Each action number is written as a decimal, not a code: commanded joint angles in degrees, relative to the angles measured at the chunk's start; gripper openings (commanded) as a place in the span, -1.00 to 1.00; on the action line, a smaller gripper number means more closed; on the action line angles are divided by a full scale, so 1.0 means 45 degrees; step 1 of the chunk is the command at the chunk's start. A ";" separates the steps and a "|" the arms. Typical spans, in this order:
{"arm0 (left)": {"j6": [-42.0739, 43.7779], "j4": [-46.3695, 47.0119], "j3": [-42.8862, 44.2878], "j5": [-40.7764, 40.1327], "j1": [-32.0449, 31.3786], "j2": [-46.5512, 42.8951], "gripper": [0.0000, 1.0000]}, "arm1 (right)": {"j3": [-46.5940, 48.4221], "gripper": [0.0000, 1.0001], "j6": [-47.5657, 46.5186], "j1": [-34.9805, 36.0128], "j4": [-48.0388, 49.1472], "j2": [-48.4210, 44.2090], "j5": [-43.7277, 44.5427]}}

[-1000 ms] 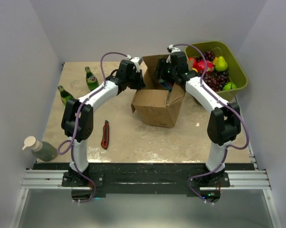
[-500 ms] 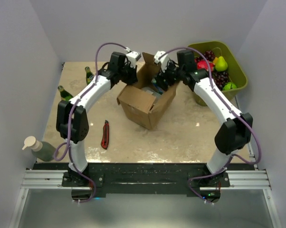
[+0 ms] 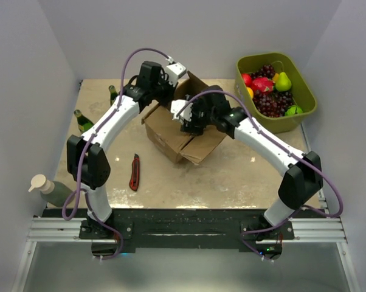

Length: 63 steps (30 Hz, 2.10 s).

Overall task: Unpack the express box
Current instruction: Pick up the product from the express box, then place the product at the center of the board.

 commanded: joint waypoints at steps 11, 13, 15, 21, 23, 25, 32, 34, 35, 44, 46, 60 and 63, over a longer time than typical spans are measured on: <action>-0.1003 0.0804 -0.0262 0.0737 0.0227 -0.0889 -1.00 | -0.0029 0.50 -0.0744 0.0580 0.0069 0.1547 0.5671; -0.1296 0.0804 -0.0438 0.1029 0.0286 -0.0830 -1.00 | -0.0107 0.46 -0.0667 0.0463 0.0226 0.1762 0.5867; -0.1608 0.0824 -0.0517 0.1264 0.0520 -0.0712 -1.00 | 0.0048 0.35 -0.0531 0.0288 -0.0007 0.2267 0.5907; -0.1630 0.0863 -0.0498 0.0895 0.0657 -0.0439 -1.00 | 0.0927 -0.68 -0.0041 -0.0006 -0.1648 0.3071 0.5283; -0.1629 0.0921 -0.0478 0.0563 0.0657 -0.0303 -1.00 | 0.1199 -1.00 -0.0042 -0.0006 -0.1843 0.2896 0.4623; -0.1688 0.1019 -0.0517 0.0328 0.0657 -0.0147 -1.00 | 0.1318 -1.00 0.0017 -0.0006 -0.1534 0.2275 0.4172; -0.1649 0.1293 -0.0596 -0.0764 0.0657 0.0381 -1.00 | 0.1570 -1.00 0.0486 -0.0006 0.0947 -0.0479 0.1300; -0.1649 0.1390 -0.0596 -0.1018 0.0657 0.0517 -1.00 | 0.1650 -1.00 0.0796 -0.0025 0.1163 -0.0950 0.1083; -0.1669 0.1371 -0.0596 -0.1058 0.0657 0.0557 -1.00 | 0.1747 -1.00 0.0992 -0.0026 0.1357 -0.1416 0.1044; -0.1415 0.1430 -0.0673 -0.1898 0.0871 0.0655 -1.00 | 0.1649 -1.00 0.2360 -0.0084 0.2473 -0.3666 0.3575; -0.1298 0.1332 -0.0712 -0.2073 0.1124 0.0616 -1.00 | 0.1864 -1.00 0.2942 -0.0551 0.2259 -0.3958 0.4243; -0.2898 0.1389 -0.1767 -0.1081 0.2083 0.0167 -1.00 | -0.1529 -0.61 0.4435 -0.4440 -0.3133 -0.6226 -0.1237; -0.3192 0.1565 -0.1729 -0.1039 0.2063 0.0011 -1.00 | -0.1478 0.35 0.4428 -0.4420 -0.2745 -0.5155 -0.1828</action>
